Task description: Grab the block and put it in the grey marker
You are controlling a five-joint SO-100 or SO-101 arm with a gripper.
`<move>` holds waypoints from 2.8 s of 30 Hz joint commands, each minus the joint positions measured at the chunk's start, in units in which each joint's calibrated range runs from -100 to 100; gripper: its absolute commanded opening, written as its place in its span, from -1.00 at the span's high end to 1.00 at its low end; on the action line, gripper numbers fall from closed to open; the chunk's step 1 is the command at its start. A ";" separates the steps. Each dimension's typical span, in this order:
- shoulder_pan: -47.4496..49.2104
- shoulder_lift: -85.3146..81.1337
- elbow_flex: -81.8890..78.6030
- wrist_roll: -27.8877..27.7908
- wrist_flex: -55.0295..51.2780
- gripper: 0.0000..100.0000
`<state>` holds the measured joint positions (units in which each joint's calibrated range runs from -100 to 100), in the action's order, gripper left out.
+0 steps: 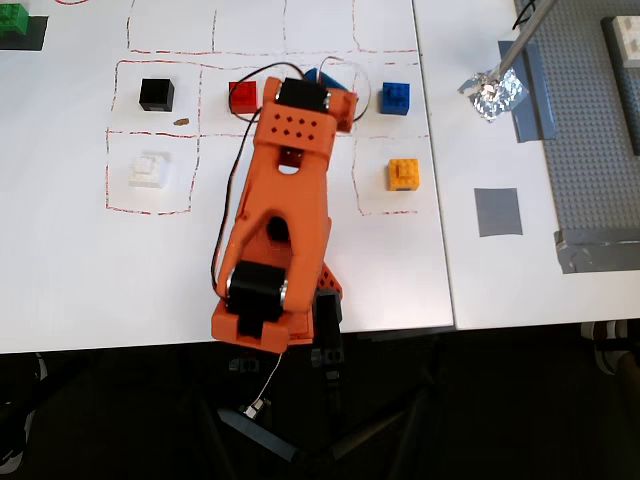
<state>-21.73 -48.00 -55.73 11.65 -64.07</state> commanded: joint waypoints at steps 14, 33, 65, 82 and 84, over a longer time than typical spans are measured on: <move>-21.27 21.50 26.71 6.79 -13.97 1.00; -32.21 32.02 36.87 7.13 -21.24 0.33; -32.04 51.06 33.60 9.04 -9.40 0.29; -34.24 49.77 34.06 8.74 -9.48 1.00; -34.95 49.17 35.78 8.06 -10.79 1.00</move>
<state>-53.74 6.83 -24.08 20.68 -73.31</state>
